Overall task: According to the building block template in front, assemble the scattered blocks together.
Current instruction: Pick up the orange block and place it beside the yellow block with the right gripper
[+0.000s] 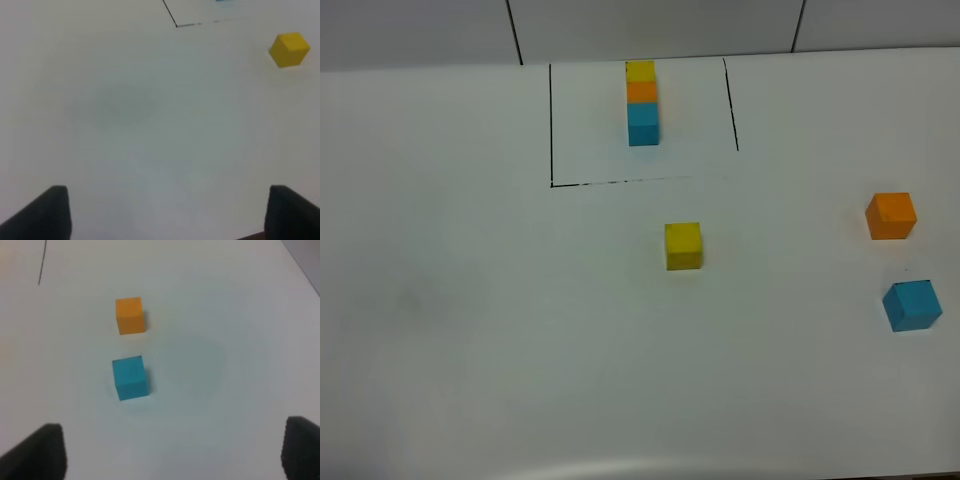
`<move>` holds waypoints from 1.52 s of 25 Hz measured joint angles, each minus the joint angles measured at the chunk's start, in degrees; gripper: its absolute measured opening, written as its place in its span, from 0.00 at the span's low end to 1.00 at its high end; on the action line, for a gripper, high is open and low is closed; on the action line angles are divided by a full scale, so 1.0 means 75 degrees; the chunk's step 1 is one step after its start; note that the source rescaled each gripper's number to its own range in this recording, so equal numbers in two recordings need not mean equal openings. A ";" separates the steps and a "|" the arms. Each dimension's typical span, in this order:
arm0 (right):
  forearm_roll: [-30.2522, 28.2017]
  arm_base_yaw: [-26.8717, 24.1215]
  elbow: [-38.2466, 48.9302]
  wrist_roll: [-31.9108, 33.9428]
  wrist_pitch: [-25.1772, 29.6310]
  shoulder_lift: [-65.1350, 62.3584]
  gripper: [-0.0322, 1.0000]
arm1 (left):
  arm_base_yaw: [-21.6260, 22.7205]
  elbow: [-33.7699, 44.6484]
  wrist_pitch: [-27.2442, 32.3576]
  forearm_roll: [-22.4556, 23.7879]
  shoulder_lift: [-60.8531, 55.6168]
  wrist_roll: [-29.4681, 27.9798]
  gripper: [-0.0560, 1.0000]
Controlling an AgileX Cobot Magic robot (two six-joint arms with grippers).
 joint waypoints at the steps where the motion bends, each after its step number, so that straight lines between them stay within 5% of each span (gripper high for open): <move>1: 0.0000 0.0000 0.0000 0.0000 0.0000 0.0000 0.75 | 0.0000 0.0023 -0.0019 -0.0049 -0.0007 0.0043 0.70; 12: 0.0000 0.0000 0.0000 0.0000 0.0000 0.0000 0.75 | 0.0028 0.0034 -0.0101 -0.0199 -0.0014 0.0150 0.69; 20: 0.0000 0.0000 0.0000 0.0000 0.0000 0.0000 0.75 | 0.1177 0.0034 -0.0101 -0.0219 -0.0014 0.0158 0.69; 38: 0.0000 0.0000 0.0000 0.0000 0.0000 0.0000 0.75 | 0.1207 0.0034 -0.0101 -0.0219 -0.0014 0.0175 0.69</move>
